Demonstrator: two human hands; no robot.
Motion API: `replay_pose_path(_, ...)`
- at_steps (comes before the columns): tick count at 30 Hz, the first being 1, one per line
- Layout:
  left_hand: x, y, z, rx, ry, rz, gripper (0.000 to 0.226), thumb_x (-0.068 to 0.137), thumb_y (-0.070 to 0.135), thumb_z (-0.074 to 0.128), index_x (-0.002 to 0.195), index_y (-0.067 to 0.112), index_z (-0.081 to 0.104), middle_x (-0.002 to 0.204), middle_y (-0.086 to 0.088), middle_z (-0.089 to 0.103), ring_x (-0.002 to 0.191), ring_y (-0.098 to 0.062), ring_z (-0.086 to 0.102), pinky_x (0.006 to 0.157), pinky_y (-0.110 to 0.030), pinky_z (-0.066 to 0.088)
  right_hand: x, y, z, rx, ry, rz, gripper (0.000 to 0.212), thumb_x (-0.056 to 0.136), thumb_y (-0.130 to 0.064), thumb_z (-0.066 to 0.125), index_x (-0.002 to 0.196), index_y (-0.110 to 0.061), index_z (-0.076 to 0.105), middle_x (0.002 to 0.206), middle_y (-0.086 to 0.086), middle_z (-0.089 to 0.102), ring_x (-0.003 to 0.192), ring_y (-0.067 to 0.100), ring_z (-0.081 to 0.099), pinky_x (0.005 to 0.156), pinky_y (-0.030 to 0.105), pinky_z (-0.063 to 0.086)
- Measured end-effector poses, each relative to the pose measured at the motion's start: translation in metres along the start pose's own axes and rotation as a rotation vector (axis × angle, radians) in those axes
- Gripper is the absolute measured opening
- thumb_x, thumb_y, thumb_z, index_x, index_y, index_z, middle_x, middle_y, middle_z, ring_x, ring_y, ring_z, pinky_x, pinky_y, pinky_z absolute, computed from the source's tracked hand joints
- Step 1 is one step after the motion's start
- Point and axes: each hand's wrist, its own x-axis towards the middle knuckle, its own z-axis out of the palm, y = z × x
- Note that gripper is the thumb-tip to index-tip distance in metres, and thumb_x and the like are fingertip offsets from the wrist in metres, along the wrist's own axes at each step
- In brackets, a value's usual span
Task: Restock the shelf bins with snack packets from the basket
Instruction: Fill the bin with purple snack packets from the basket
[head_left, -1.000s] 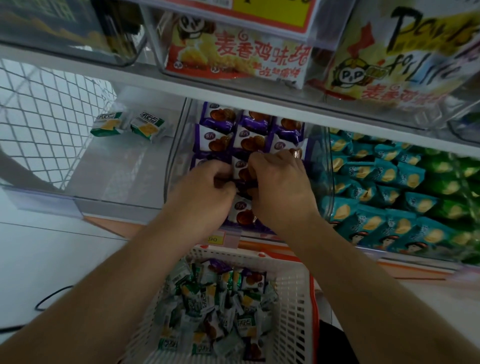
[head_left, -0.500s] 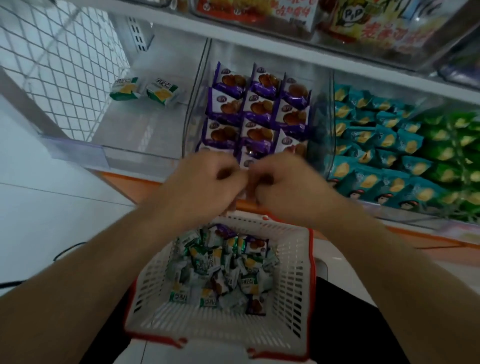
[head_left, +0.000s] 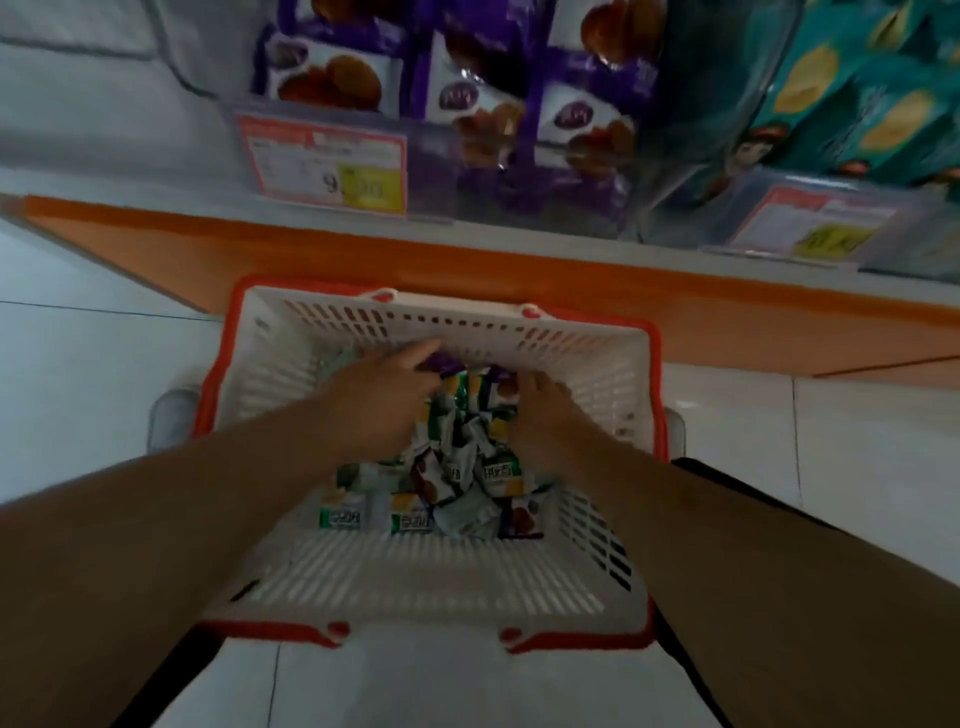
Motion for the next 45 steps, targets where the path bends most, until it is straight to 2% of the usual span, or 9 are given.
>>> replay_pose_path(7,0.051,-0.002,0.02,0.213,-0.102,-0.073,0.063,0.095,0.013,0.057,0.152,0.035,0.042,0.17,-0.004,0.0,0.145,-0.043,0.028,0.104,-0.049,0.047,0.045,0.008,0.019,-0.15,0.02,0.007,0.081,0.097,-0.037,0.055,0.161,-0.009,0.015,0.161,0.019,0.023,0.148,0.042,0.023,0.125,0.053,0.024)
replay_pose_path(10,0.062,-0.001,0.04,0.218,-0.037,-0.121,0.078,0.09,0.016,0.062,0.157,0.028,0.023,0.155,-0.012,0.014,0.13,-0.045,0.04,0.096,-0.052,0.05,0.049,0.008,0.024,-0.243,0.043,0.006,0.065,0.098,-0.043,0.055,0.149,-0.008,0.038,0.15,0.021,0.031,0.139,0.046,0.03,0.12,0.055,0.031)
replay_pose_path(15,0.069,0.002,0.047,0.219,0.018,-0.242,0.066,0.092,0.011,0.062,0.152,0.016,0.034,0.148,-0.014,0.028,0.127,-0.041,0.044,0.1,-0.049,0.048,0.048,0.01,0.028,-0.206,0.132,-0.021,0.066,0.088,-0.039,0.067,0.141,-0.007,0.044,0.14,0.02,0.047,0.131,0.043,0.042,0.115,0.052,0.036)
replay_pose_path(20,0.065,-0.005,0.052,0.212,0.093,-0.23,0.078,0.089,0.005,0.066,0.156,0.02,0.028,0.152,-0.01,0.029,0.132,-0.04,0.042,0.097,-0.049,0.055,0.03,0.007,0.011,0.051,0.129,-0.026,0.053,0.087,-0.034,0.074,0.128,-0.015,0.048,0.111,0.007,0.061,0.103,0.03,0.061,0.082,0.04,0.056)
replay_pose_path(23,0.06,-0.009,0.054,0.237,0.113,-0.224,0.081,0.091,0.007,0.064,0.158,0.022,0.022,0.158,-0.008,0.024,0.141,-0.041,0.032,0.107,-0.051,0.048,0.016,0.005,0.004,0.149,0.09,-0.014,0.042,0.088,-0.035,0.074,0.118,-0.018,0.05,0.099,0.002,0.06,0.093,0.024,0.061,0.06,0.031,0.046)
replay_pose_path(29,0.061,-0.012,0.056,0.277,0.128,-0.236,0.079,0.095,0.011,0.058,0.16,0.016,0.012,0.153,-0.014,0.043,0.135,-0.044,0.045,0.107,-0.052,0.045,0.002,-0.002,0.002,0.281,-0.015,0.001,0.032,0.087,-0.035,0.074,0.107,-0.022,0.053,0.091,-0.003,0.06,0.079,0.011,0.054,0.056,0.03,0.041)
replay_pose_path(36,0.053,-0.015,0.046,0.164,0.21,-0.239,0.047,0.104,0.042,0.043,0.144,0.017,0.044,0.132,-0.013,0.062,0.119,-0.039,0.057,0.095,-0.05,0.05,0.002,-0.028,0.029,0.186,-0.374,-0.105,0.041,0.087,-0.034,0.078,0.121,-0.012,0.07,0.117,0.012,0.068,0.108,0.03,0.066,0.09,0.043,0.057)
replay_pose_path(41,0.04,-0.019,0.044,-0.054,0.314,-0.177,0.031,0.104,0.043,0.04,0.107,0.017,0.057,0.084,-0.003,0.058,0.072,-0.022,0.053,0.064,-0.035,0.053,0.008,-0.053,0.088,0.056,-0.473,-0.155,0.016,0.096,-0.024,0.066,0.091,-0.009,0.064,0.086,0.012,0.052,0.076,0.027,0.05,0.067,0.047,0.051)
replay_pose_path(45,0.039,-0.022,0.042,-0.099,0.277,-0.168,0.027,0.105,0.045,0.042,0.098,0.021,0.052,0.075,0.003,0.049,0.061,-0.014,0.045,0.057,-0.03,0.04,0.006,-0.066,0.118,0.006,-0.52,-0.108,0.021,0.1,-0.019,0.058,0.118,-0.011,0.066,0.097,0.017,0.059,0.073,0.029,0.051,0.064,0.045,0.049)
